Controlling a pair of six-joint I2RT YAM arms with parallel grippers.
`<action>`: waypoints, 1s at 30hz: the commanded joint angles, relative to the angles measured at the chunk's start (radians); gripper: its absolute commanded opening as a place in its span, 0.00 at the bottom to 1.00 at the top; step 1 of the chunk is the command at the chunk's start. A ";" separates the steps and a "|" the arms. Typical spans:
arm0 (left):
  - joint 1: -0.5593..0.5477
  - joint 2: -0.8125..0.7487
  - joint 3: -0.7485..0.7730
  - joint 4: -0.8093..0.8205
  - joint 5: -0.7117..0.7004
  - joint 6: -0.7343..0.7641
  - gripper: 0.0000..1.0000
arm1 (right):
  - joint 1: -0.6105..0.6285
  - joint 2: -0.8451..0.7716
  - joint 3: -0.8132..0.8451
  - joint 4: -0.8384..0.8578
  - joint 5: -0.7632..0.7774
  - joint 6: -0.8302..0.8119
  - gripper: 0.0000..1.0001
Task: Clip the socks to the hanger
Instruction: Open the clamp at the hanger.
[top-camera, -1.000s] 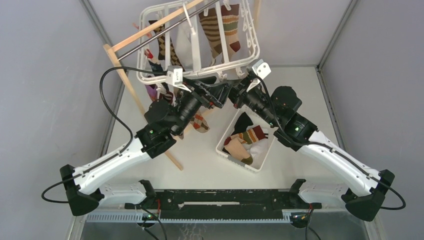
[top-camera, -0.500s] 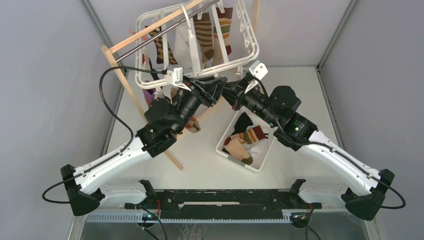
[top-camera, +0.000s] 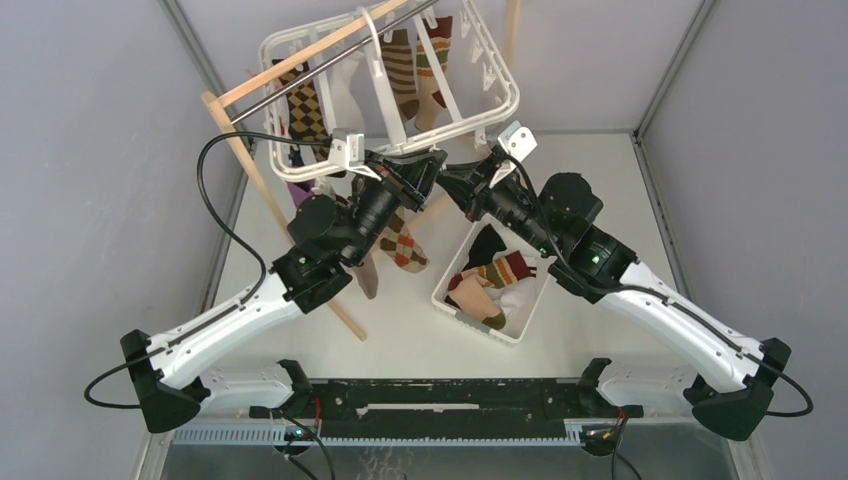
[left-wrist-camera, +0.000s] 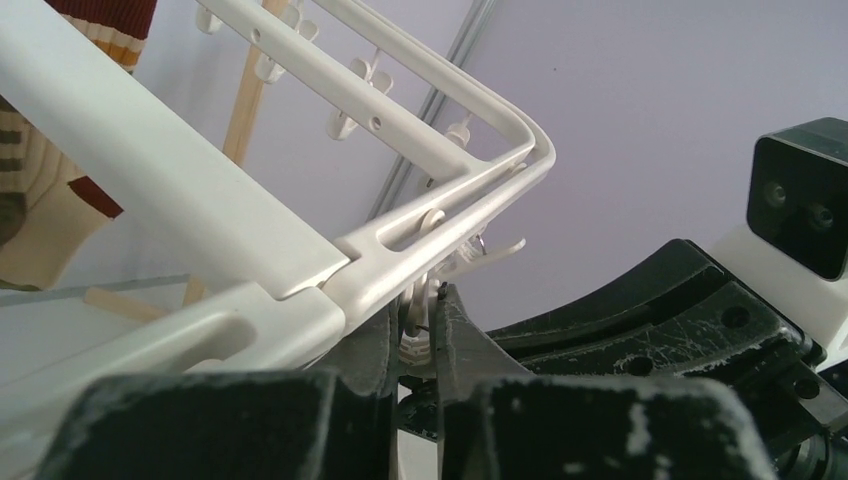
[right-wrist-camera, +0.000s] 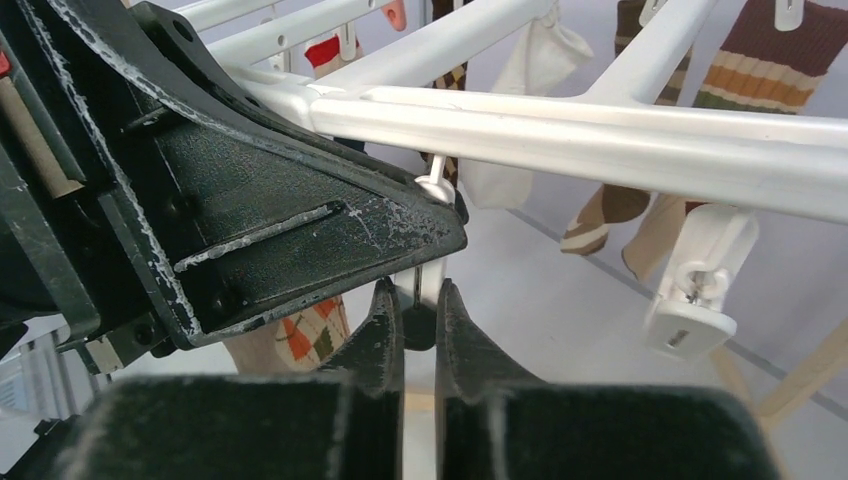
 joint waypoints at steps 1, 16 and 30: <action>0.000 -0.014 0.007 0.060 0.024 -0.024 0.00 | 0.024 -0.026 0.003 -0.006 0.079 -0.050 0.23; 0.000 0.001 -0.001 0.062 0.052 -0.056 0.00 | 0.060 0.006 0.021 0.050 0.136 -0.081 0.00; 0.008 -0.049 -0.055 0.091 0.034 -0.039 0.41 | 0.041 -0.005 0.092 -0.103 0.047 -0.081 0.00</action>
